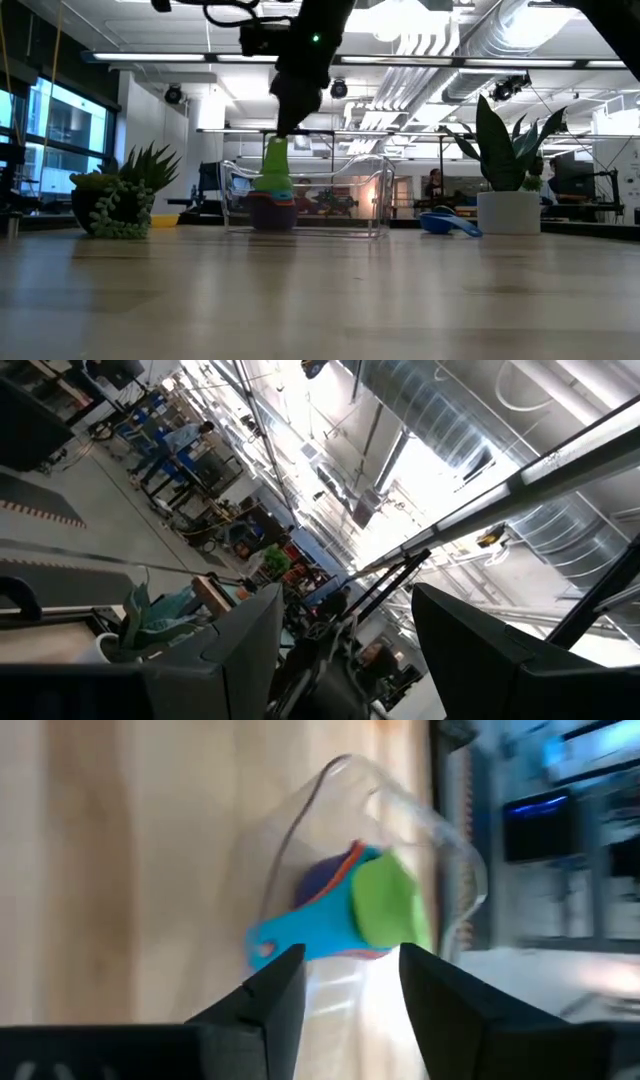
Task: Nest measuring cups in basket
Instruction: Stack the green measuring cup on top of the light blue measuring cup on the transparent bin
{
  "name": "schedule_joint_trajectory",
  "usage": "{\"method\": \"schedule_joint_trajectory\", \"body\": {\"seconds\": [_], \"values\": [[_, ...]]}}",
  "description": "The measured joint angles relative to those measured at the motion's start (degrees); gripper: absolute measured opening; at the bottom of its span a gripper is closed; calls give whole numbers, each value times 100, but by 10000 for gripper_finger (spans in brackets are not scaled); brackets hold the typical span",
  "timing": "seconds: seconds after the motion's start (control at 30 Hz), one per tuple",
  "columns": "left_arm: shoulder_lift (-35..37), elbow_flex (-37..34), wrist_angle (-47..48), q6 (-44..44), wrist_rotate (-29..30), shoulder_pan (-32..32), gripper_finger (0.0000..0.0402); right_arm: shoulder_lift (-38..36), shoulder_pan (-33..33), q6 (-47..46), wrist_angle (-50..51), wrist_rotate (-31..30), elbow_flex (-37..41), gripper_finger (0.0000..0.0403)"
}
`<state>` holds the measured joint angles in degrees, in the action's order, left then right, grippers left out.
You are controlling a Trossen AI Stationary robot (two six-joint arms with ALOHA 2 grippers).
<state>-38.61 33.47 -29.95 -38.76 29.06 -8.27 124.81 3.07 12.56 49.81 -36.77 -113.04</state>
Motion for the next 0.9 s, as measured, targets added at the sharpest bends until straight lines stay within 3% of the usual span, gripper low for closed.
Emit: {"method": "schedule_joint_trajectory", "body": {"seconds": [0.17,0.27,0.37,0.5,0.9], "values": [[0,0,9,0,0,0,215,-160,-92,-378,694,1051,-448,156],[0,0,6,0,0,0,215,-387,-235,-468,539,1544,-544,144],[0,0,10,0,0,-2,215,-590,-622,-815,104,2236,-368,103],[0,0,4,-2,-2,-2,215,-648,-1099,-1375,-639,2757,113,14],[0,0,13,0,-17,-2,215,-628,-1112,-1875,-1223,2559,803,1]]}}
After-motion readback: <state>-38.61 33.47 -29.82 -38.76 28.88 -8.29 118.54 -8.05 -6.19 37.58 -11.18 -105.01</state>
